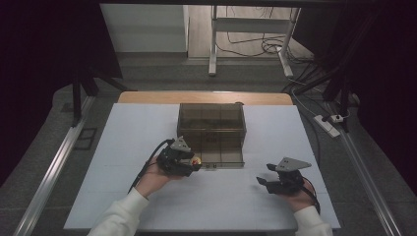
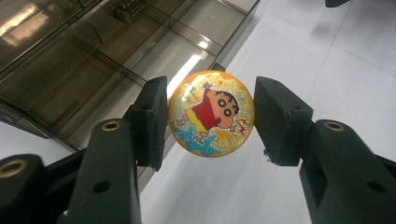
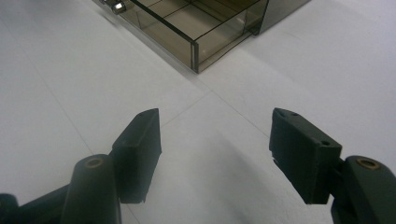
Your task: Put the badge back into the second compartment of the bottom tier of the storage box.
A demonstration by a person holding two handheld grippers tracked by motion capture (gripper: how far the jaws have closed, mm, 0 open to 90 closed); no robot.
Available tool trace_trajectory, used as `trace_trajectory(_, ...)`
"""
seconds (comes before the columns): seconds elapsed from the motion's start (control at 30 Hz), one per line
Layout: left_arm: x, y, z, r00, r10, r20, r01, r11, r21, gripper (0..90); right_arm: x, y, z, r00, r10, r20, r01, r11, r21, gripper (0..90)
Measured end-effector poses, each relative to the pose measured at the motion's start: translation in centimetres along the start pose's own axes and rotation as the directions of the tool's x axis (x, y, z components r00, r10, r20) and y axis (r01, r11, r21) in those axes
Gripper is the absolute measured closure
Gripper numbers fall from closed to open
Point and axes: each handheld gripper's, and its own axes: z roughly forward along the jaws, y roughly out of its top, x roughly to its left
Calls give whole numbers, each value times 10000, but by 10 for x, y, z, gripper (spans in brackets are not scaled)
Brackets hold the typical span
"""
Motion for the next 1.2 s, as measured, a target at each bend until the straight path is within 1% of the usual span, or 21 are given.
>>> trace_trajectory(0.3, 5, 2, 2, 9997, -213, -70, 211, 9995, -220, 473, 0, 0, 0, 10000, 17, 12, -17, 10000, 0, 345)
trace_trajectory(0.6, 9, 7, 6, 9995, -287, -134, 283, 9991, -329, 473, 0, 0, 0, 10000, 6, 21, -6, 10000, 28, 344)
trace_trajectory(1.03, 11, 17, 20, 9995, -274, -165, 268, 9989, -382, 473, 0, 0, 1, 10000, -16, 28, 16, 10000, 65, 343)
trace_trajectory(1.2, 14, 19, 25, 9991, -364, -235, 354, 9985, -415, 473, 0, 0, 1, 10000, -15, 17, 15, 10000, 53, 344)
